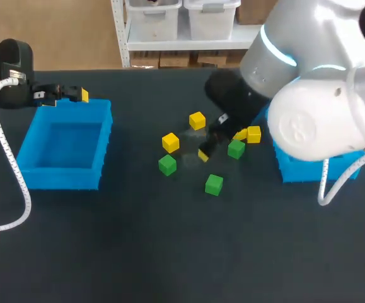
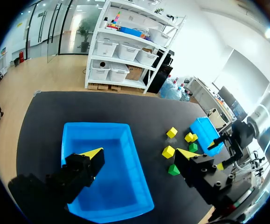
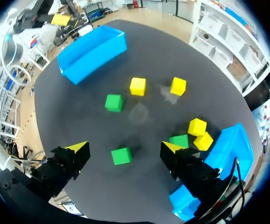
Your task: Put the green cubes in the right bin and the yellow cubes in the left bin.
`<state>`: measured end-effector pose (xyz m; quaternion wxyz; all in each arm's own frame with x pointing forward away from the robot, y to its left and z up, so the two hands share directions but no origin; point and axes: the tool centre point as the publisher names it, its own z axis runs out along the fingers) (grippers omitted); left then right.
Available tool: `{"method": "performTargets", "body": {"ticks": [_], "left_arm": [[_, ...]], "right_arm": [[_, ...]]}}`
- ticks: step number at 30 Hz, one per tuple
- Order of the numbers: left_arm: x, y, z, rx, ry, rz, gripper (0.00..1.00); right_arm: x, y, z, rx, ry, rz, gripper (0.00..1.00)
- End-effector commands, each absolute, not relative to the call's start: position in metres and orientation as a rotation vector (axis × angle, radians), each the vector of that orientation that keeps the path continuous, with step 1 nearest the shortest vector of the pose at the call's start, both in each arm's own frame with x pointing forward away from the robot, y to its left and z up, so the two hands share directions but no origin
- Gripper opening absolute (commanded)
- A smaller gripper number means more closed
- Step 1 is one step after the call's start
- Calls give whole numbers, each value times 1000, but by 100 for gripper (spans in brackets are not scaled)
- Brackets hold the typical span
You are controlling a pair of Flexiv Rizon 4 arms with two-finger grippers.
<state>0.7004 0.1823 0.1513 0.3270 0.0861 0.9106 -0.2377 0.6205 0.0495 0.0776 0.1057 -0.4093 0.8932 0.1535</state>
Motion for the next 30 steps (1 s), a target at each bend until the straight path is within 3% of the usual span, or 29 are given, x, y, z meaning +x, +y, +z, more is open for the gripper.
{"method": "performTargets", "body": {"ticks": [1, 30], "left_arm": [[700, 184, 150, 230, 2377, -632, 100], [700, 184, 150, 230, 2377, -632, 100]], "right_arm": [[606, 51, 68, -1242, 2633, 404, 100], [610, 51, 1, -1343, 2706, 261, 100]]}}
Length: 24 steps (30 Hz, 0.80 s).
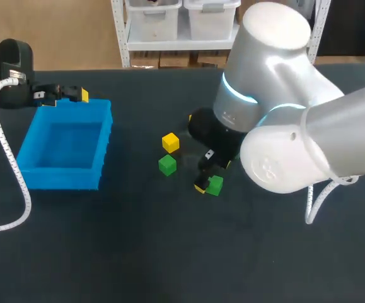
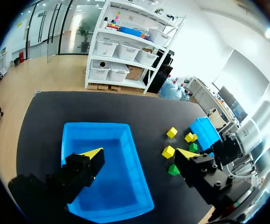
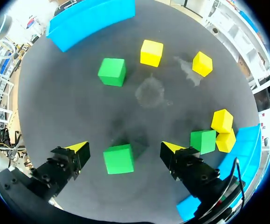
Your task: Put the green cubes in the right bin and the yellow cubes in the left bin.
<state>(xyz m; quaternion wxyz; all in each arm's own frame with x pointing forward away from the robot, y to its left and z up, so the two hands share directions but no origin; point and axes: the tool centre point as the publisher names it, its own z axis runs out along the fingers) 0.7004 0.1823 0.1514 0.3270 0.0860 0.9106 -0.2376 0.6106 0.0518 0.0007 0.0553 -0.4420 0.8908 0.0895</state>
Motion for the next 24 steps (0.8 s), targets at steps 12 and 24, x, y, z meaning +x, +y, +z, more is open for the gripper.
{"method": "performTargets", "body": {"ticks": [12, 24], "left_arm": [[700, 184, 150, 230, 2377, -632, 100], [700, 184, 150, 230, 2377, -632, 100]], "right_arm": [[599, 39, -6, -1396, 2709, 138, 100], [588, 50, -18, -1456, 2693, 41, 0]]}}
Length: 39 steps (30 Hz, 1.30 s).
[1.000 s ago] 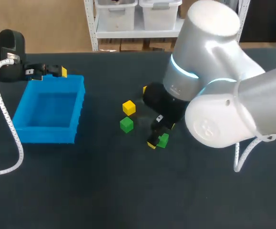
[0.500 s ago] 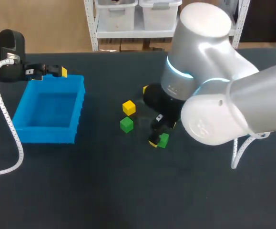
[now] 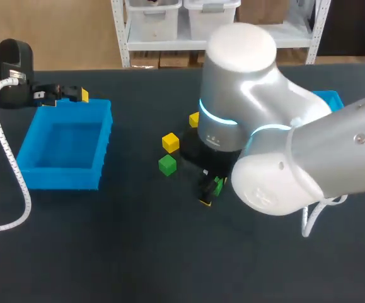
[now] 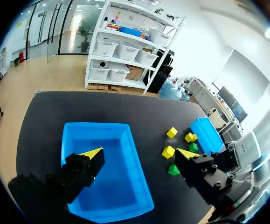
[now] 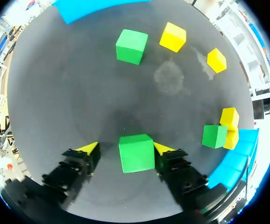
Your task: Put the green cubes in the right bin and the yellow cubes in the left bin.
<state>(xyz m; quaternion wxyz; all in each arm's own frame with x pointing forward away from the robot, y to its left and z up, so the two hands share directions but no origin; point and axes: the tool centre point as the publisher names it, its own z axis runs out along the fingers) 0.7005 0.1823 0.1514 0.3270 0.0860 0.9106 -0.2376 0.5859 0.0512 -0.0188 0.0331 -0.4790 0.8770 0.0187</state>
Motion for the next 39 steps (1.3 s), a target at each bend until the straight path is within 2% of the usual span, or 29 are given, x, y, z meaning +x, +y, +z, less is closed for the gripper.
{"method": "performTargets", "body": {"ticks": [1, 7, 14, 23, 29, 39], "left_arm": [[700, 184, 150, 230, 2377, -632, 100], [700, 184, 150, 230, 2377, -632, 100], [700, 184, 150, 230, 2377, -632, 100], [700, 184, 150, 230, 2377, -632, 100], [700, 184, 150, 230, 2377, -632, 100], [700, 184, 150, 230, 2377, -632, 100]], "right_arm": [[590, 49, -17, -1449, 2692, 35, 0], [607, 41, -2, -1372, 2675, -18, 0], [645, 24, 49, -1118, 2629, -33, 0], [701, -37, 118, -645, 2592, -81, 0], [717, -79, 119, -439, 2625, -132, 0], [725, -136, 82, -143, 2751, -219, 0]]}}
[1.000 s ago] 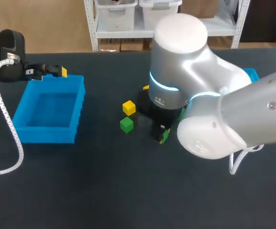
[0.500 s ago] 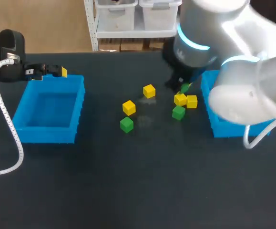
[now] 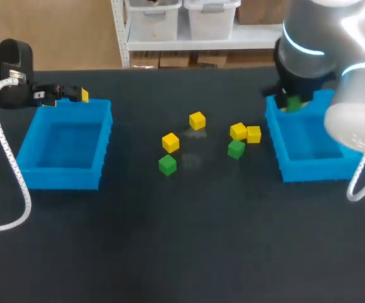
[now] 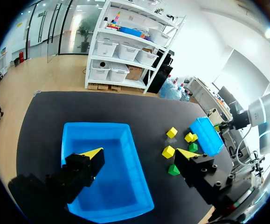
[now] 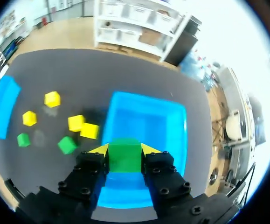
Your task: Put the green cubes in the right bin and the yellow cubes in the left bin.
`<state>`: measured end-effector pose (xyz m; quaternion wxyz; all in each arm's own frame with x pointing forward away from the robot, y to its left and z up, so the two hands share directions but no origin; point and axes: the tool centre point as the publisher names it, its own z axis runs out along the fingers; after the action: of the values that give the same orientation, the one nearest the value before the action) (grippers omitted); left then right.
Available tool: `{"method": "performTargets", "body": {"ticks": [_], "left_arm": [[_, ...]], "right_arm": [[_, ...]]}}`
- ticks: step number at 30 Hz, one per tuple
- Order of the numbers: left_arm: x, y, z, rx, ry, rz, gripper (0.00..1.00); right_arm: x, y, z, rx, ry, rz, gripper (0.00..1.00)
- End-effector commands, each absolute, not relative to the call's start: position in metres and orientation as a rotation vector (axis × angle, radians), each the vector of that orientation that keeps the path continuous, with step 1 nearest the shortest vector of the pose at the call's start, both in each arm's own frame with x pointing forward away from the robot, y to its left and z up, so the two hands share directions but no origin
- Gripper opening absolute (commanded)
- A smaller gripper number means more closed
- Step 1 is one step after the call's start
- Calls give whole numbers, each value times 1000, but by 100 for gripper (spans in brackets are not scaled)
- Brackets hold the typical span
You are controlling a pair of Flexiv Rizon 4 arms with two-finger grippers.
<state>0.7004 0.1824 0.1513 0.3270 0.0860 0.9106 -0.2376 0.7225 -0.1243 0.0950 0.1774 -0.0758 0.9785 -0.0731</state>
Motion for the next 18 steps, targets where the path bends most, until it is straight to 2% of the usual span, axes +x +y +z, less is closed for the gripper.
{"method": "performTargets", "body": {"ticks": [1, 7, 8, 9, 10, 18], "left_arm": [[700, 184, 150, 230, 2377, -632, 100], [700, 184, 150, 230, 2377, -632, 100], [700, 184, 150, 230, 2377, -632, 100], [700, 184, 150, 230, 2377, -632, 100], [700, 184, 150, 230, 2377, -632, 100], [700, 184, 150, 230, 2377, -632, 100]], "right_arm": [[725, -142, 78, -111, 2761, -236, 0], [723, -173, 68, 31, 2797, -248, 0], [723, -175, 68, 35, 2799, -250, 18], [723, -176, 68, 41, 2799, -248, 49], [723, -176, 69, 43, 2798, -247, 100], [721, -143, 82, -144, 2760, -177, 100]]}}
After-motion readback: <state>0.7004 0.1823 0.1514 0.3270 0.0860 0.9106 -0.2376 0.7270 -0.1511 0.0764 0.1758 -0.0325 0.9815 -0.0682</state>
